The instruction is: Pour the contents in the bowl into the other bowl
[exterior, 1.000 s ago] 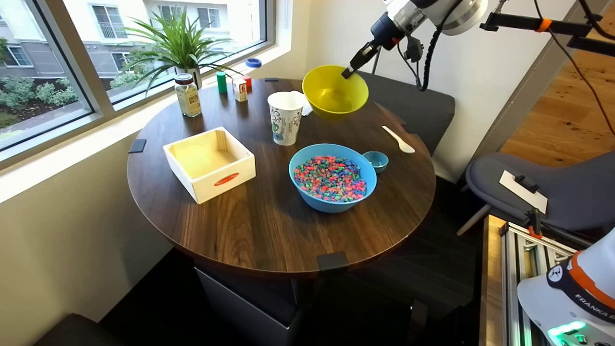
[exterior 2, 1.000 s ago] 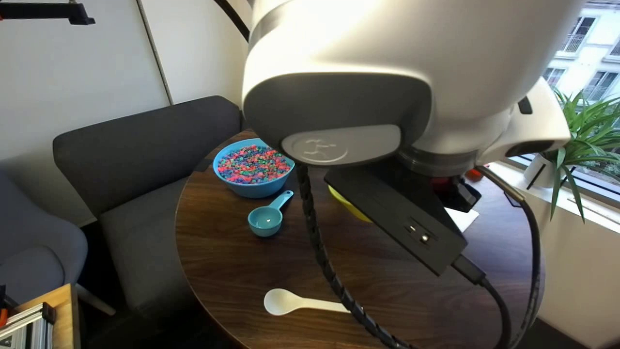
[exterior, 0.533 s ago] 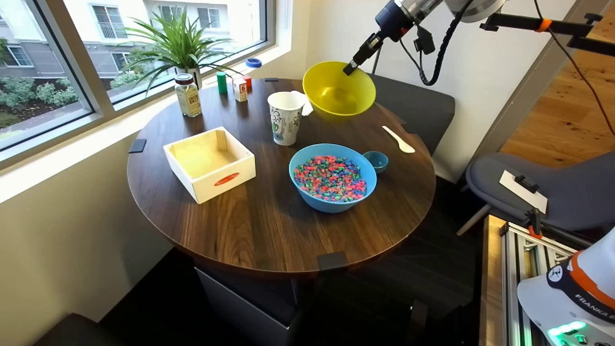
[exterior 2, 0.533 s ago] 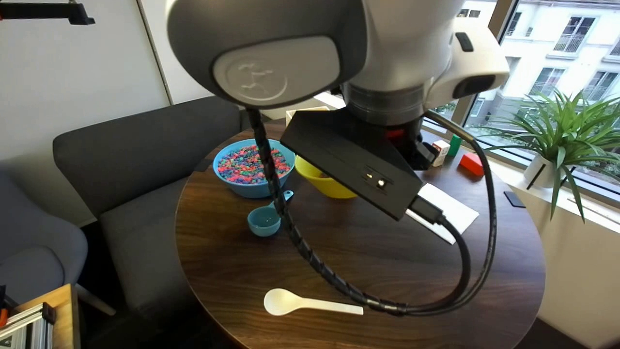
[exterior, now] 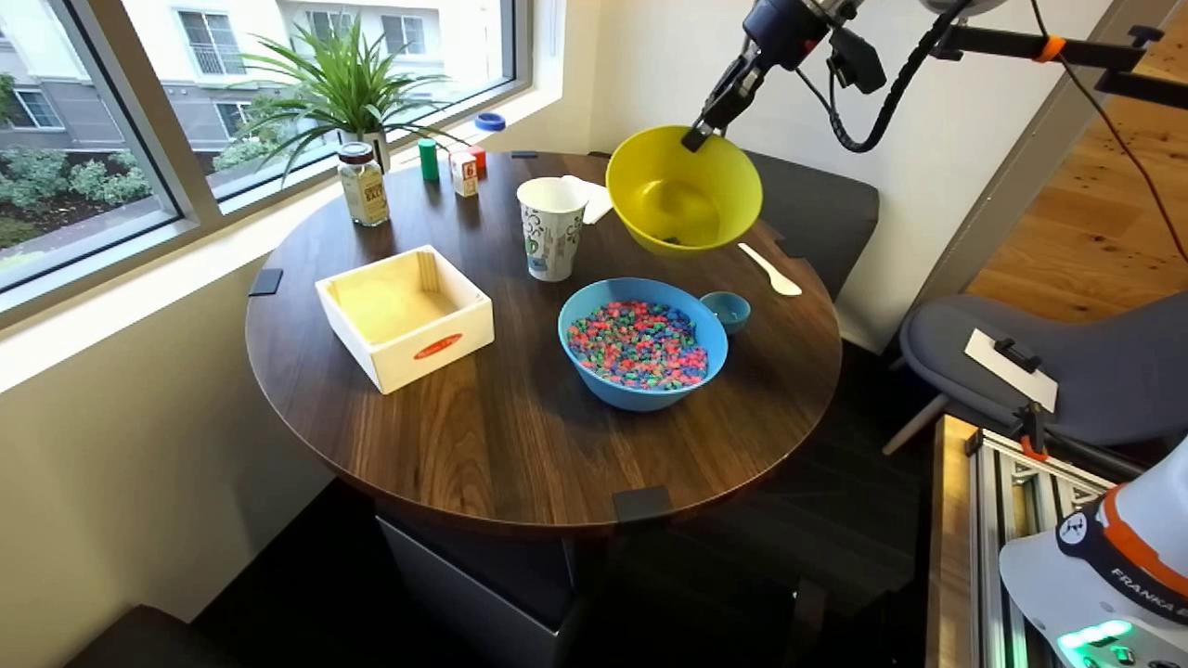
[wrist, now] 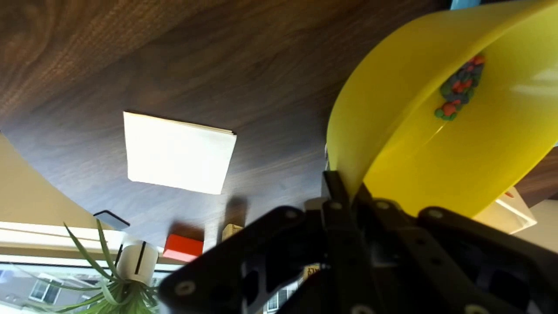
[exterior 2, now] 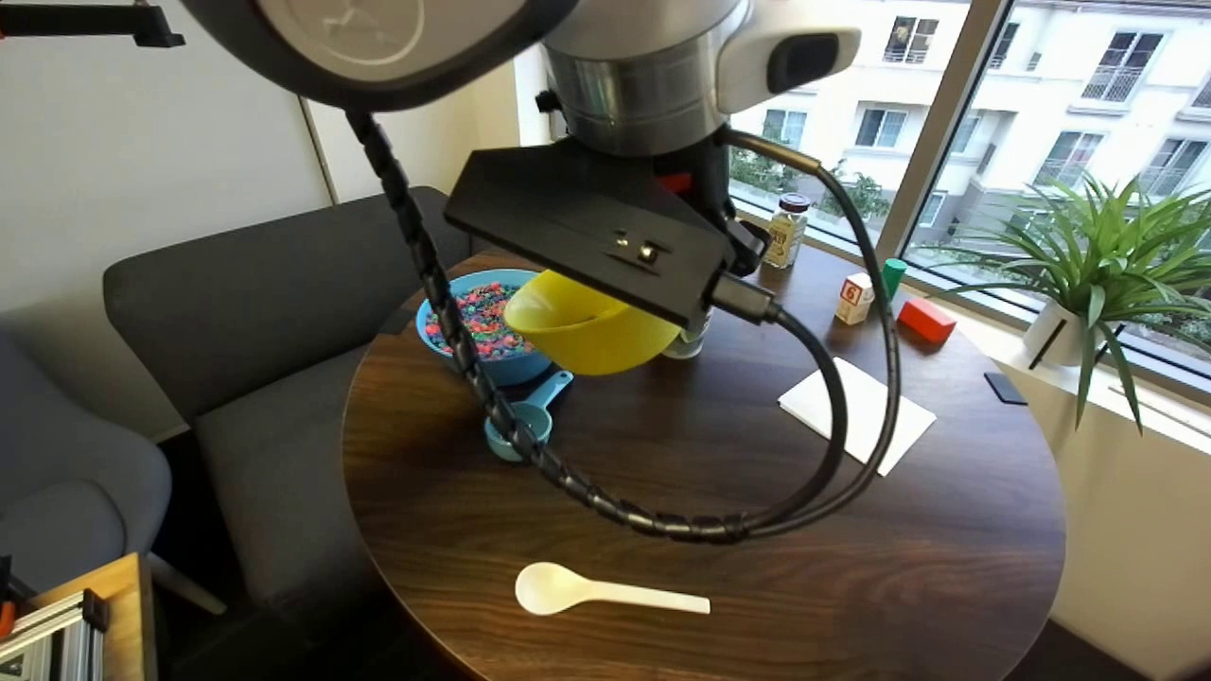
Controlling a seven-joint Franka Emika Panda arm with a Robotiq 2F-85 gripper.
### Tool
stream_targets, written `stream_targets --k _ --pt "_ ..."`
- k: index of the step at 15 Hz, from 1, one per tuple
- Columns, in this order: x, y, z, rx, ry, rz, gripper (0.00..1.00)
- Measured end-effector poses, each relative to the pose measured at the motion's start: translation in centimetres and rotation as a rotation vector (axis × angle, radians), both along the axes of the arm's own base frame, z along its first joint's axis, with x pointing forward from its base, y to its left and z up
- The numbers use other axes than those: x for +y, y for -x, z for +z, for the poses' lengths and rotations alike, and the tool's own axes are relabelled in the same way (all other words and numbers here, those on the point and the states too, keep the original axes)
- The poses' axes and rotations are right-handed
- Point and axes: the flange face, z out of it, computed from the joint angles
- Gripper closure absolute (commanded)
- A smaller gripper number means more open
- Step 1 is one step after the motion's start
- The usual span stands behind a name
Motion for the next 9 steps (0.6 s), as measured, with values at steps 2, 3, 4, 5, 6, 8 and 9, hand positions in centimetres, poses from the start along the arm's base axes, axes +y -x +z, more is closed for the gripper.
stream_targets --k 2,3,4,5,6,8,9 --pt "1.4 0.3 0.3 0.011 0.028 0.016 0.98" --pt "2.3 0.4 0.5 0.017 0.043 0.026 0.98" --pt "3.1 0.5 0.6 0.021 0.059 0.036 0.98" --pt "3.9 0.5 0.8 0.023 0.074 0.045 0.98" --pt "4.8 0.5 1.0 0.024 0.092 0.055 0.98" --pt "6.4 0.5 1.1 0.026 0.13 0.075 0.98" --pt "7.2 0.5 1.2 0.026 0.148 0.084 0.98"
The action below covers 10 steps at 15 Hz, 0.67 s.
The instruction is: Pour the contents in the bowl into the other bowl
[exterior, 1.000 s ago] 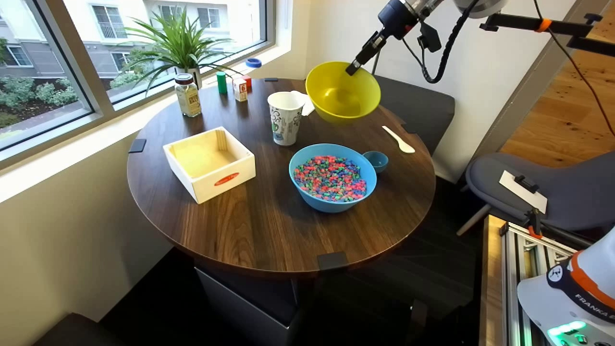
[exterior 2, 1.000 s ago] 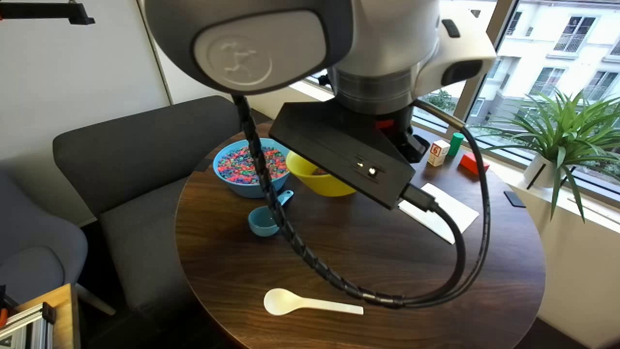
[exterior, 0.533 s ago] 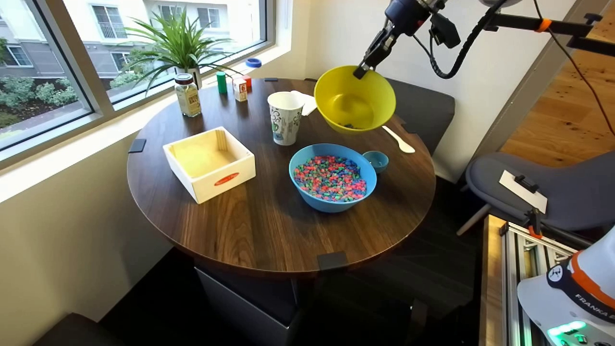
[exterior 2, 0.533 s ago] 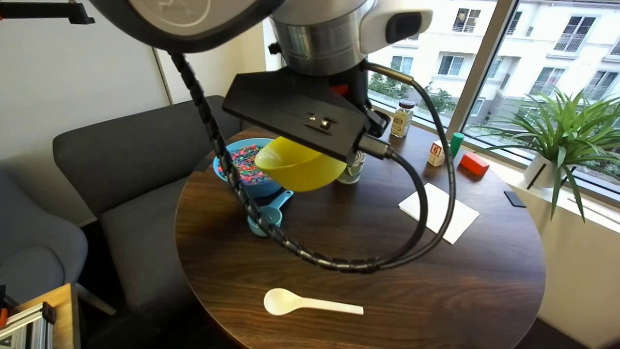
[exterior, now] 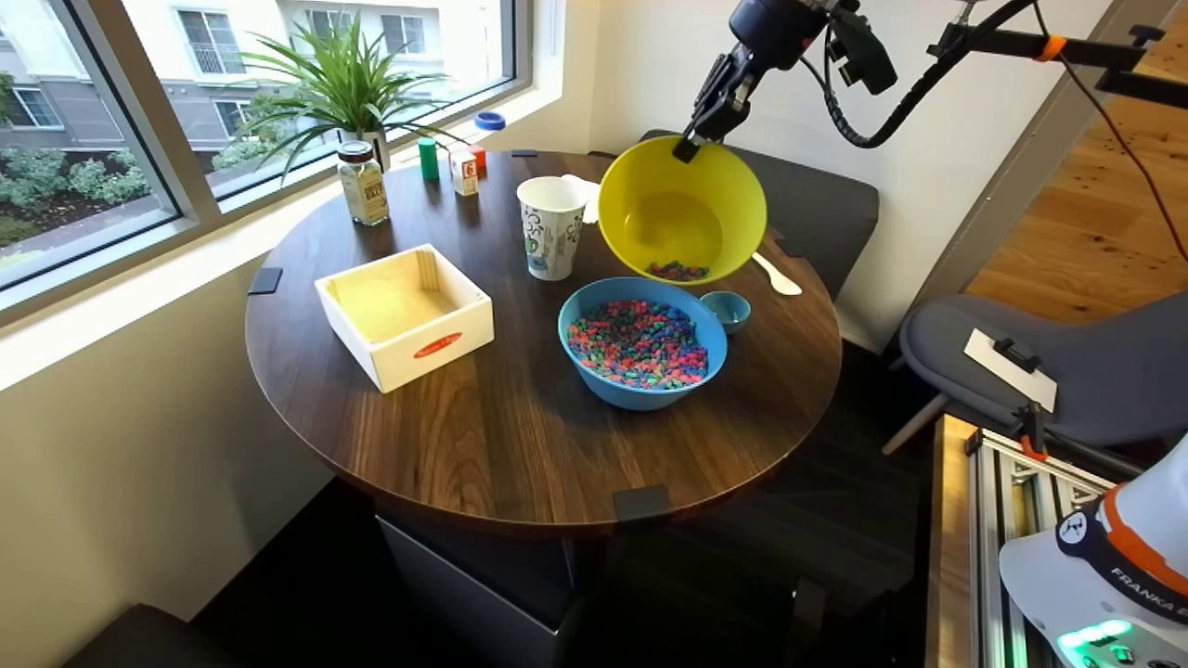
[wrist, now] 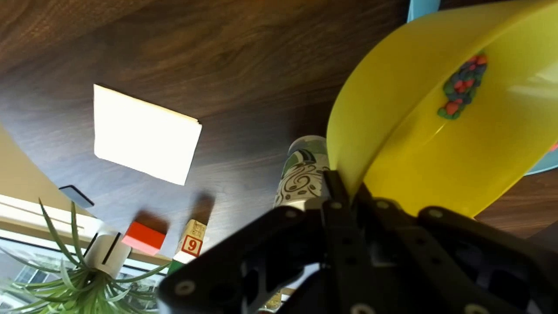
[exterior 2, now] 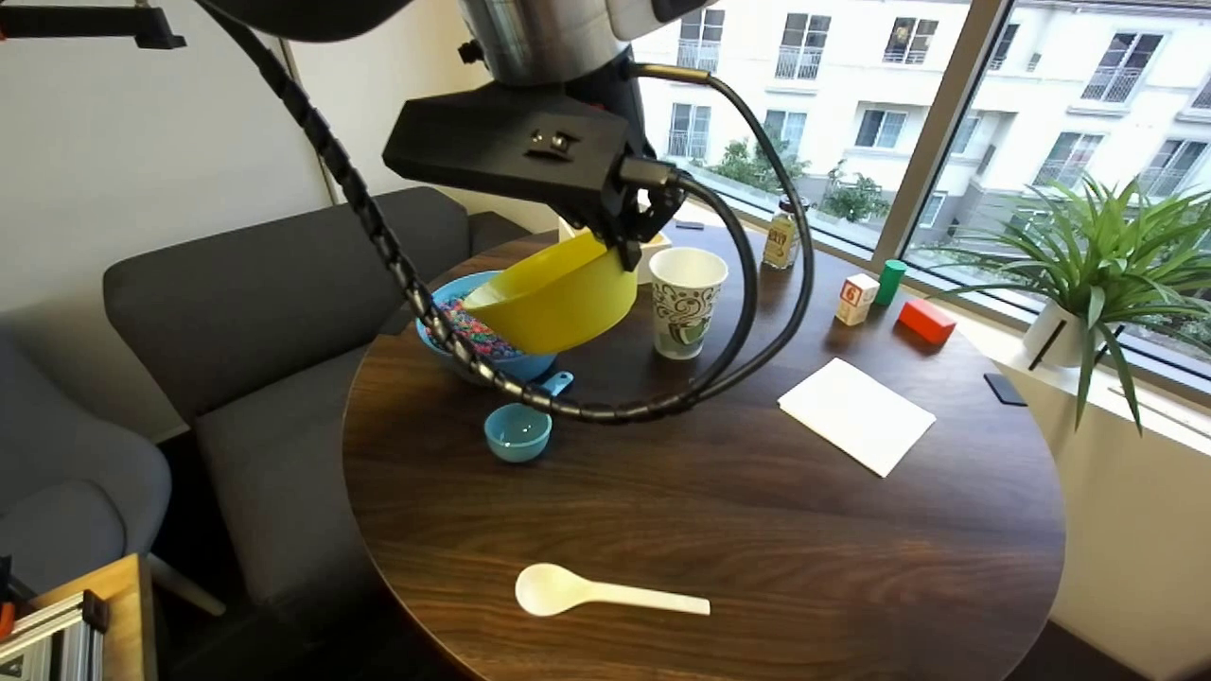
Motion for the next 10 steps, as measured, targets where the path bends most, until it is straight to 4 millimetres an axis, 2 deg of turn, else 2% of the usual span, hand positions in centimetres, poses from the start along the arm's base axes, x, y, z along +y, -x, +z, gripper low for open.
stream_targets --k 7,8,10 --pt "4.6 0.2 0.2 -0.005 0.131 0.073 0.98" --pt "5.2 0.2 0.3 -0.009 0.145 0.082 0.94" --pt "5.6 0.2 0.3 -0.01 0.146 0.087 0.94"
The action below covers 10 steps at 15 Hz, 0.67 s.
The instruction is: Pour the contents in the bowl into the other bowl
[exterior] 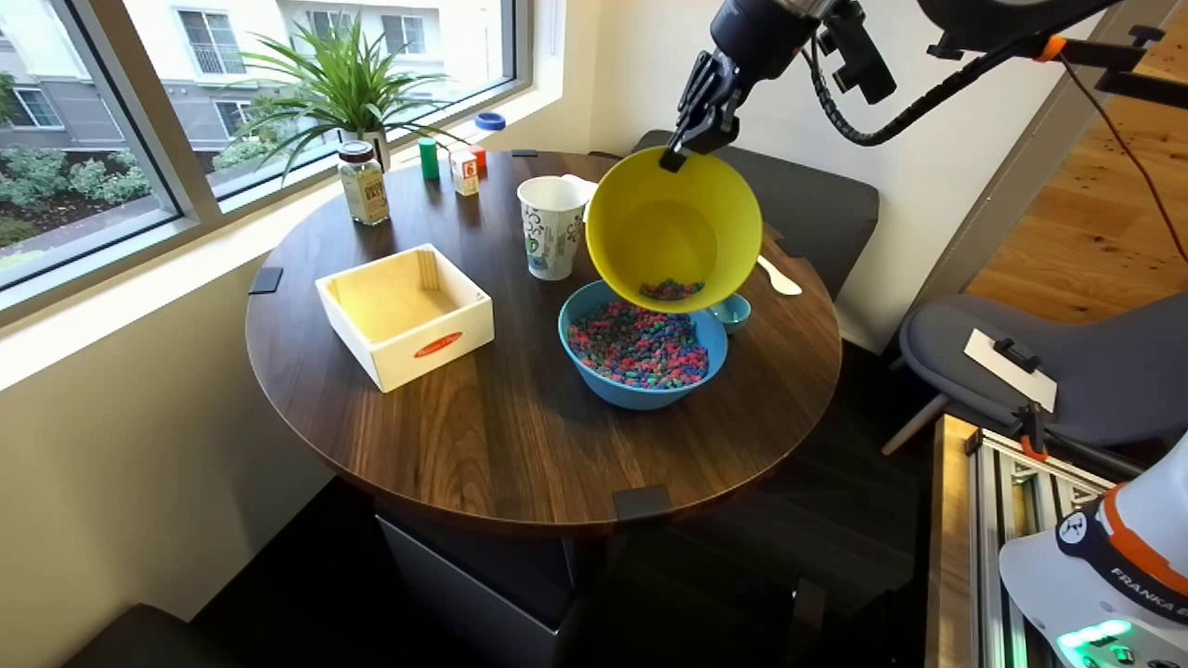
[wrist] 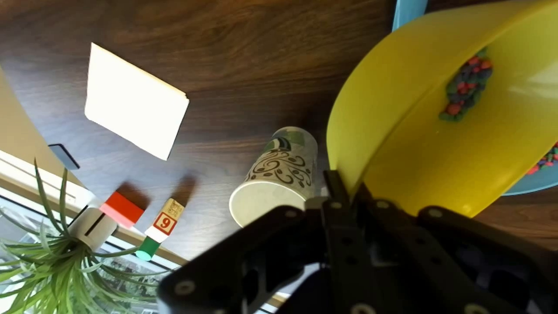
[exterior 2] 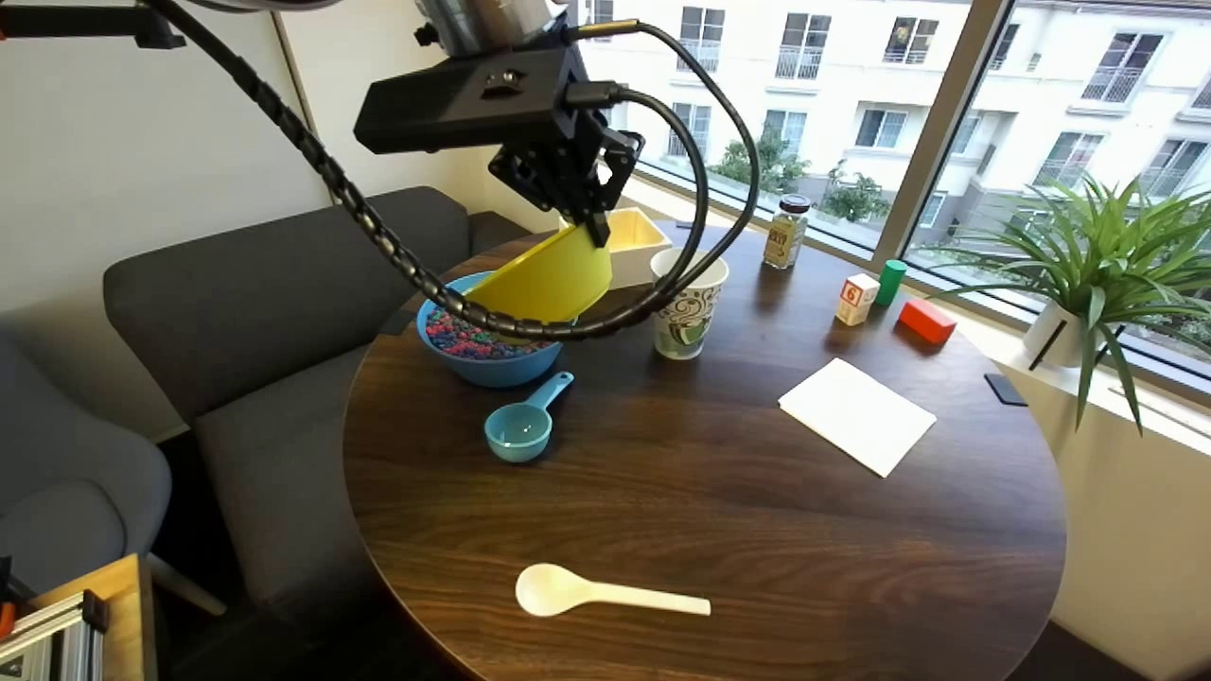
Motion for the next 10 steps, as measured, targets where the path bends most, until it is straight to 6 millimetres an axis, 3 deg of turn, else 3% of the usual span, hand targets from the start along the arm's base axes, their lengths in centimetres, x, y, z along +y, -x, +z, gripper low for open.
stream_targets --k 6,10 --pt "-0.4 -0.1 -0.1 0.002 -0.001 -0.008 0.99" --pt "0.7 -0.1 0.7 -0.019 0.063 0.039 0.98"
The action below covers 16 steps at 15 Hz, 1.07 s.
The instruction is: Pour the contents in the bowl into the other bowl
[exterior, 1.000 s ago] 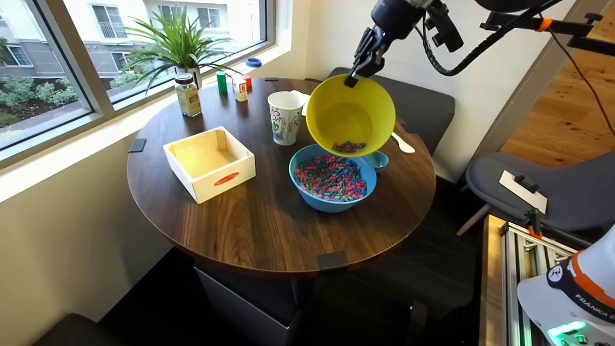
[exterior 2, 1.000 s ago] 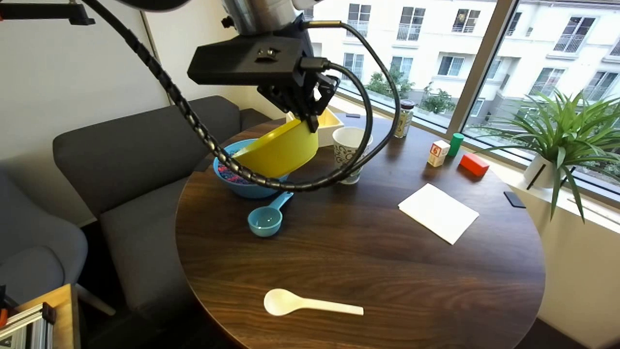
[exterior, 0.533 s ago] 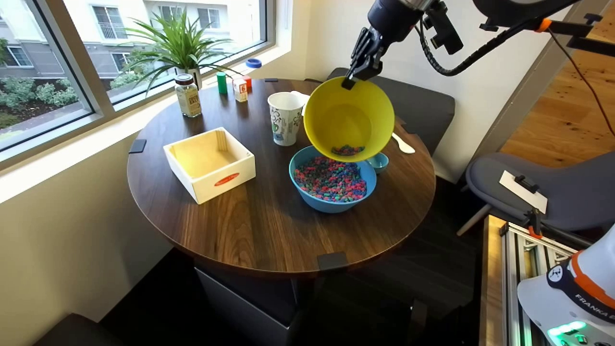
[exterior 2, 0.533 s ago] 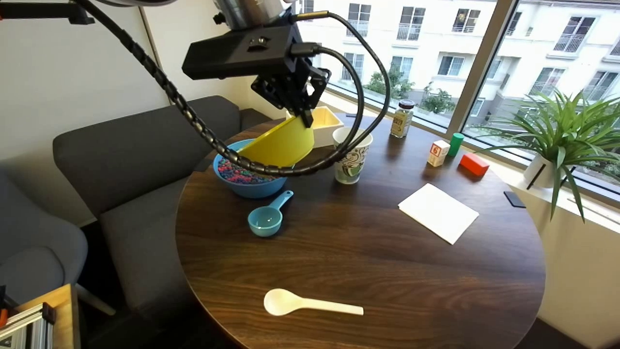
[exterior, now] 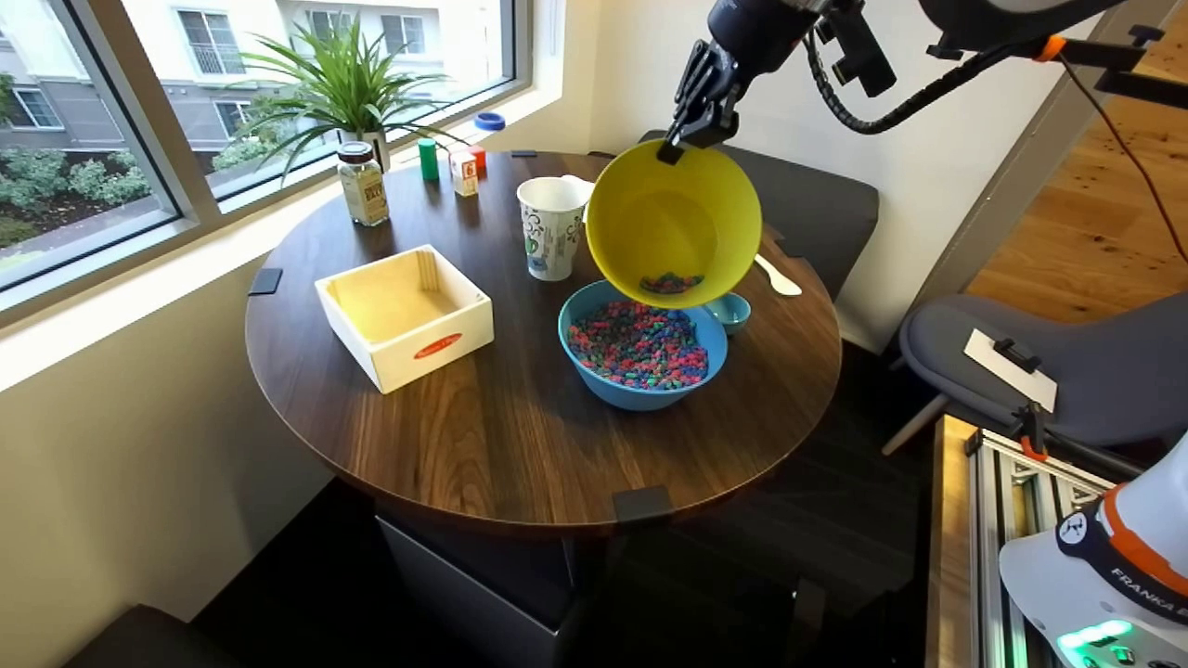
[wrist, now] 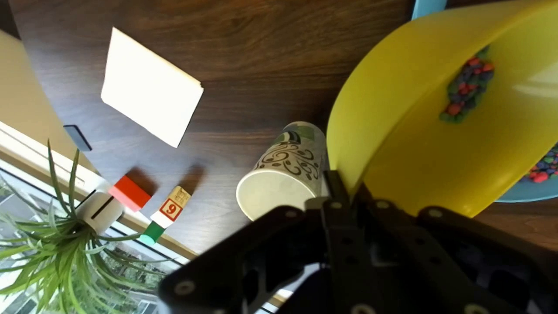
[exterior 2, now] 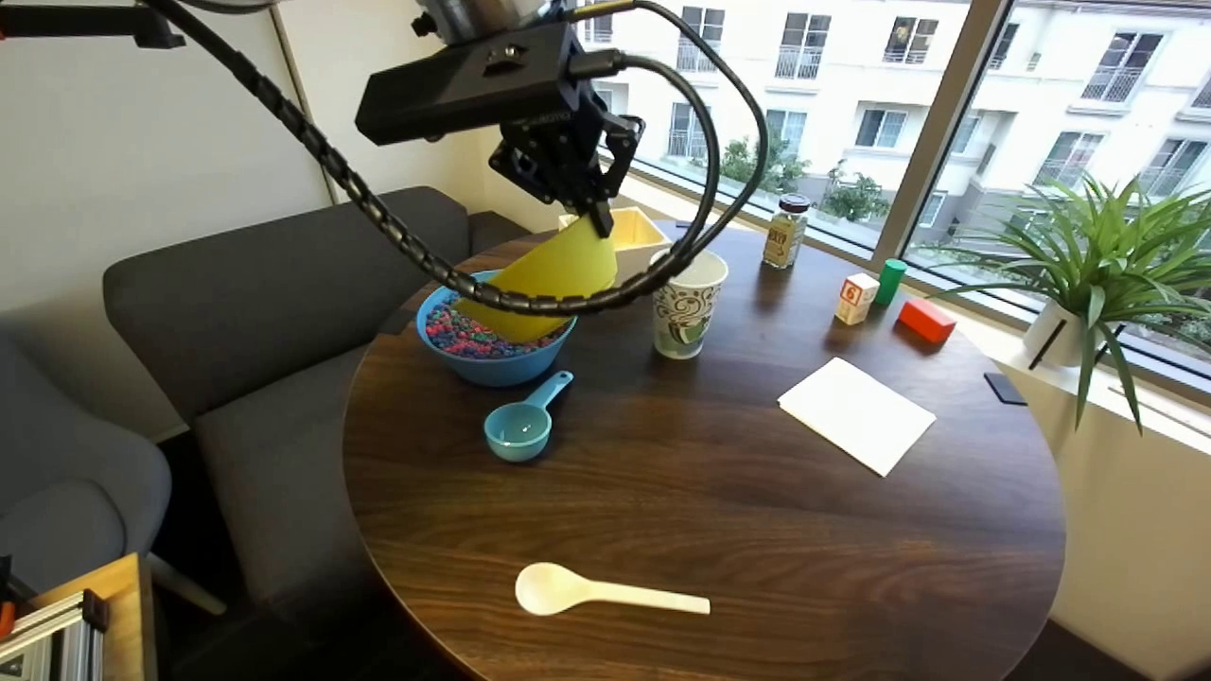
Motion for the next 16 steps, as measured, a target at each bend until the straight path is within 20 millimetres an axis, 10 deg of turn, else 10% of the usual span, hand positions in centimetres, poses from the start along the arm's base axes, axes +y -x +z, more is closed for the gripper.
stream_targets --k 16 --pt "9.3 2.4 3.1 -0.038 0.444 0.163 0.99"
